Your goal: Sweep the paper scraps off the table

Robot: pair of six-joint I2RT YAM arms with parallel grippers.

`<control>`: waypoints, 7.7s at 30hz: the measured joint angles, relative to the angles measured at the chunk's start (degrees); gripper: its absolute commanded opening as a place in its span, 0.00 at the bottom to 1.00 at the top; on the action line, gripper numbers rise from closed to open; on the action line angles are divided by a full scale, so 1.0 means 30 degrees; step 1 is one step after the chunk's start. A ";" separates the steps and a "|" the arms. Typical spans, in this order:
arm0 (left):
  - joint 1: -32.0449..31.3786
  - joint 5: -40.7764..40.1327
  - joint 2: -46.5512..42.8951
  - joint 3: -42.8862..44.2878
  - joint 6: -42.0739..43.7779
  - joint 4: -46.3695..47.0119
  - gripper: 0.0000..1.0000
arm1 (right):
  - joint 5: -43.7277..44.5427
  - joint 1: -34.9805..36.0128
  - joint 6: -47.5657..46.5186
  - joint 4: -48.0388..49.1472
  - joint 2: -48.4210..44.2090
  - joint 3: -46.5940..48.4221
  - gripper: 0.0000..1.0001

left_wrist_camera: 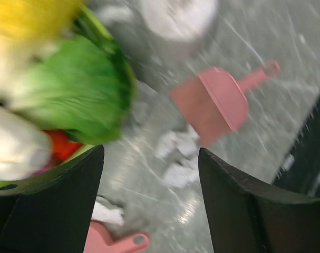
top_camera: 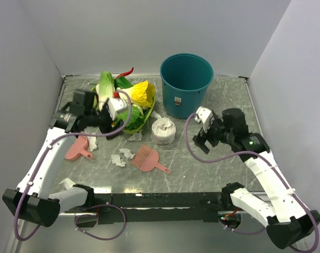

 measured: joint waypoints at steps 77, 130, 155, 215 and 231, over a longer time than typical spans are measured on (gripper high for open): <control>0.1355 -0.5348 -0.3024 -0.3504 -0.3519 0.0058 0.96 | 0.4080 1.2225 0.8816 0.5829 1.5067 -0.0532 0.00; -0.9894 -0.2200 -0.1231 -0.8131 0.5741 1.1009 0.03 | -0.8714 0.3424 0.0153 -0.9420 1.5161 1.0207 0.32; -0.2011 0.7337 0.2353 0.0772 -0.2317 0.3439 0.01 | -1.0142 0.1231 0.5151 0.3468 0.8131 0.6754 0.89; 0.6295 -0.9413 0.0386 -0.1690 -0.8153 0.1982 0.65 | -0.5406 0.1581 0.7264 0.1596 0.2922 0.5734 0.00; 0.9734 -0.8510 0.5982 -0.1333 -0.8386 0.0758 0.79 | -0.4626 0.3220 0.6608 0.1647 0.5829 0.6725 0.00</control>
